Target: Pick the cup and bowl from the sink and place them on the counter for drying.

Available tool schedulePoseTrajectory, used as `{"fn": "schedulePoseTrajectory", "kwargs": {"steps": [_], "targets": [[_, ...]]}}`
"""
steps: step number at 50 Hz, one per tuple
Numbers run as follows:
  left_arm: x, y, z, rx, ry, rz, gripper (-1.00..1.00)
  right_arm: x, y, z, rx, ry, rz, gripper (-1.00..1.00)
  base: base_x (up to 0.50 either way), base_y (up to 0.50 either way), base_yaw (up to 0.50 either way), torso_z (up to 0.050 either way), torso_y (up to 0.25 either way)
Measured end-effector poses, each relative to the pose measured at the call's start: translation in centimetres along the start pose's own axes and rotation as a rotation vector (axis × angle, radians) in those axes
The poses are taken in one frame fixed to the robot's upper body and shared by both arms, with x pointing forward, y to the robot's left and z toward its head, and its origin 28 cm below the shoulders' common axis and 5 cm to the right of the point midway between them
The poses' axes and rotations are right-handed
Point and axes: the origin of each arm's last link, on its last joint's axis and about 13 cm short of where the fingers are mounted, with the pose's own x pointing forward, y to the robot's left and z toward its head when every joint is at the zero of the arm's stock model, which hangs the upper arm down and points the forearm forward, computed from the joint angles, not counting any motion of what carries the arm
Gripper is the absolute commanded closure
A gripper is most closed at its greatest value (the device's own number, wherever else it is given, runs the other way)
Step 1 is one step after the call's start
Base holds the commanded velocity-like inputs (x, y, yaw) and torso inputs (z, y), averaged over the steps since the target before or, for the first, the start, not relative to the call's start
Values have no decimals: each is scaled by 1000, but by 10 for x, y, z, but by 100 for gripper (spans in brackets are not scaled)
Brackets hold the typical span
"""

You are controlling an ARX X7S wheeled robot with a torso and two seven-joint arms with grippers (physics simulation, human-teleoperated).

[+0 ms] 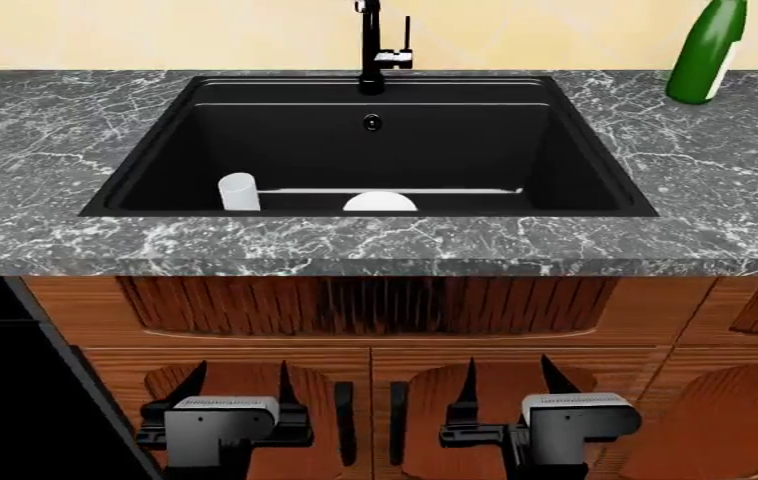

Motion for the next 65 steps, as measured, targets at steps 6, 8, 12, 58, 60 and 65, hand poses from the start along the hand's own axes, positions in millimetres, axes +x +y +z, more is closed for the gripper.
{"fn": "schedulePoseTrajectory", "kwargs": {"steps": [6,8,12,58,60,65], "targets": [[2,-2,0,-1,9,4,-100,0,1,0,-4,2,0,-100,0,45,0,0,0],[2,-2,0,-1,10,5,-100,0,0,0,-5,3,-2,-100,0,0,0,0,0],[2,-1,0,0,10,7,-100,0,0,-1,-4,4,-7,-100,0,0,0,0,0],[-3,3,1,-4,-16,-3,-100,0,0,-2,-16,26,-11,-100,0,0,0,47,0],[-3,3,1,-4,-17,-4,-100,0,0,-2,-16,27,-10,-100,0,0,0,50,0],[-2,2,2,-10,-20,-2,-100,0,0,-2,-18,27,-9,-100,0,0,0,30,0]]}}
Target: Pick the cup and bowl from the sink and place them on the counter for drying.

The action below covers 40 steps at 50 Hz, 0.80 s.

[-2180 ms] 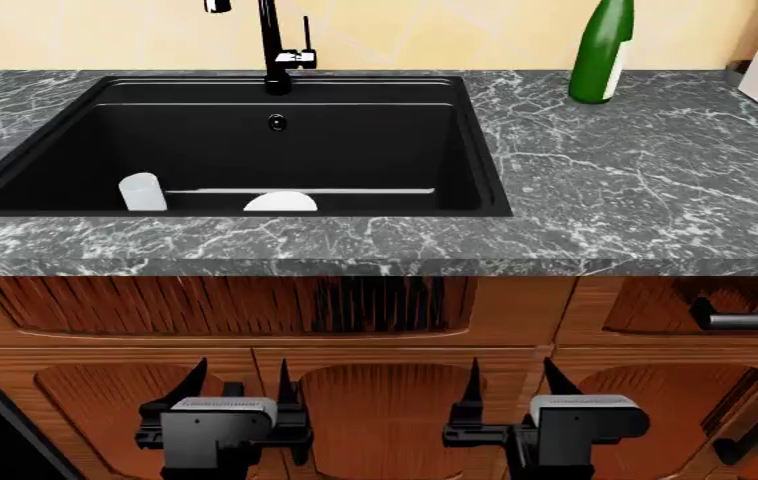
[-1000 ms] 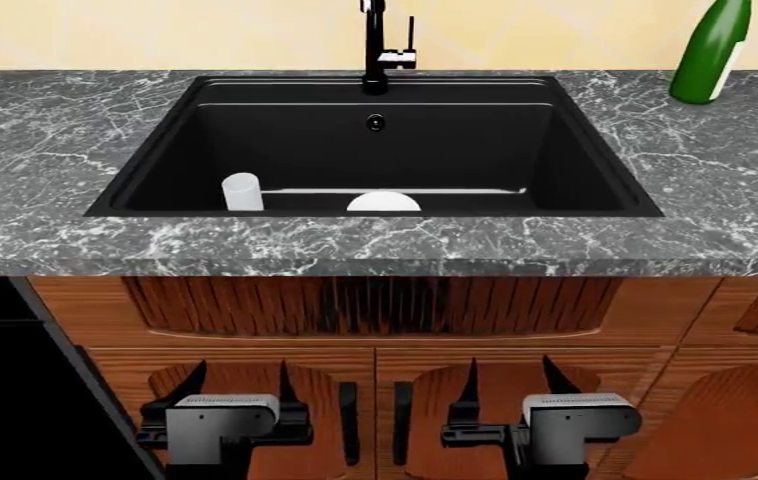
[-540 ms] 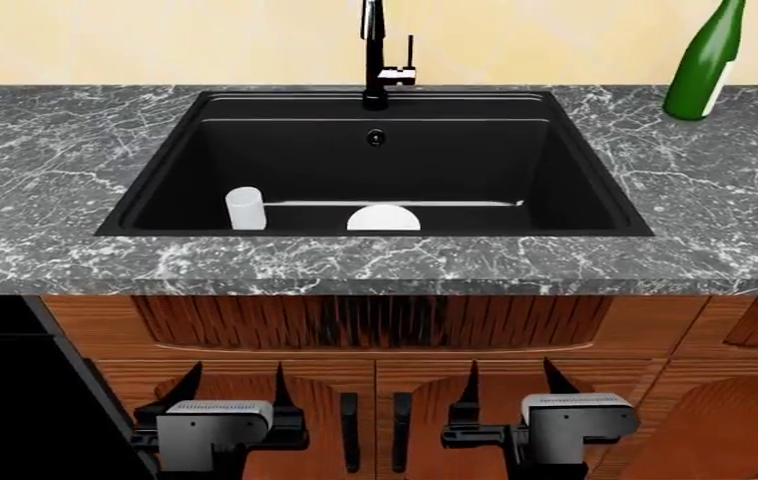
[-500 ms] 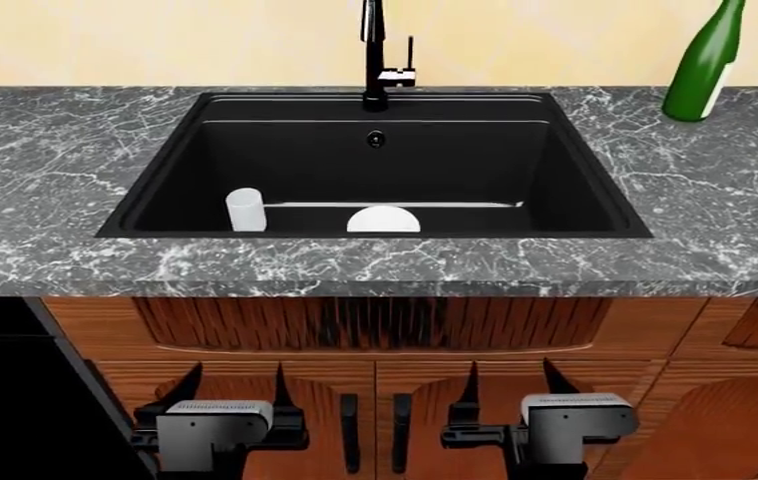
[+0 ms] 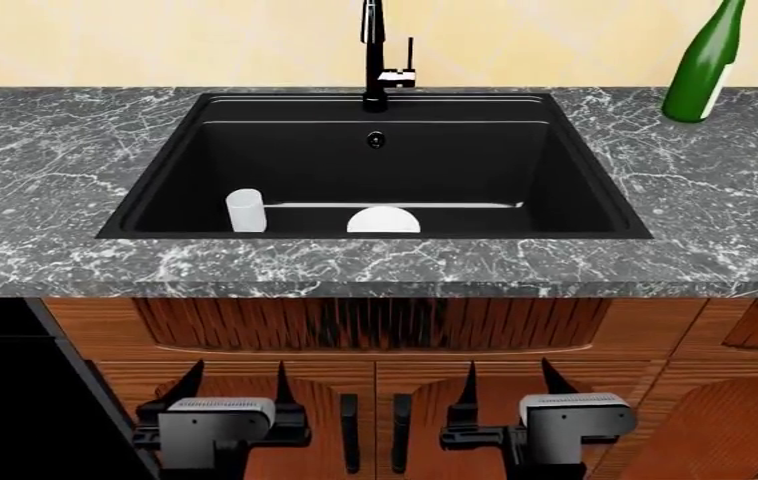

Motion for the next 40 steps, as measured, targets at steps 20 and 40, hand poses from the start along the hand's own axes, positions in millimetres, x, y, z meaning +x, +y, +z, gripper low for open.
{"fn": "schedulePoseTrajectory", "kwargs": {"steps": [20,40], "targets": [[4,-5,1,-15,20,8,-100,-2,0,2,-4,-10,6,-100,0,0,0,0,0],[18,-3,74,-60,28,-9,-100,16,-22,86,45,2,22,-100,0,0,0,0,0]]}}
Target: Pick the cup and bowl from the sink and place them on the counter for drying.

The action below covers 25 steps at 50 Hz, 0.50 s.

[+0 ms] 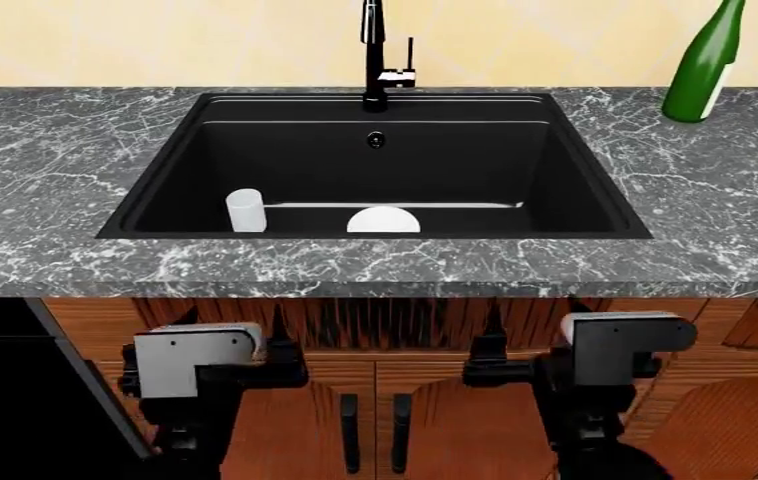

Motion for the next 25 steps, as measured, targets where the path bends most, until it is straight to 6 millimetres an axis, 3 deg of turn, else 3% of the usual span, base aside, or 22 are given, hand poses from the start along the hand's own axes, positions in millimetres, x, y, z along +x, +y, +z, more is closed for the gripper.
{"fn": "schedulePoseTrajectory", "kwargs": {"steps": [8,18,25], "targets": [[10,0,47,-6,31,-28,-100,21,-16,56,37,15,41,-100,0,0,0,0,0],[37,6,104,100,33,-77,-100,49,-37,127,55,12,90,-100,0,0,0,0,0],[52,14,130,116,65,-79,-100,57,-52,153,55,35,119,-100,169,4,0,0,0]]}}
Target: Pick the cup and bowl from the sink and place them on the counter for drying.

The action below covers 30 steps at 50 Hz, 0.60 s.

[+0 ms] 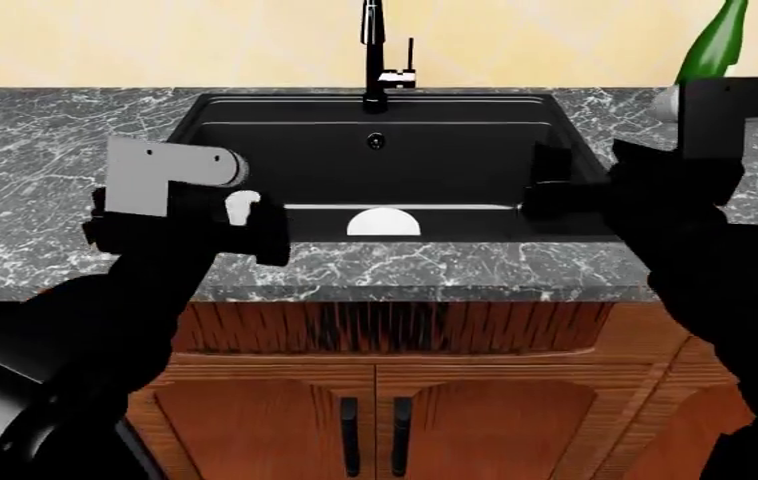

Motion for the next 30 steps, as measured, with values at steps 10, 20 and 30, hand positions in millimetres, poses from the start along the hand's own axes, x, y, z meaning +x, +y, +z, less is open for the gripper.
{"fn": "schedulePoseTrajectory", "kwargs": {"steps": [10,20,30], "targets": [[4,11,24,7,31,-2,-100,-4,-14,11,7,33,13,-100,481,18,0,0,0],[4,17,30,5,50,-4,-100,-9,-19,13,-9,48,12,-100,486,19,0,0,0],[2,20,30,4,62,-7,-100,-13,-22,10,-17,60,0,-100,488,55,0,0,0]]}}
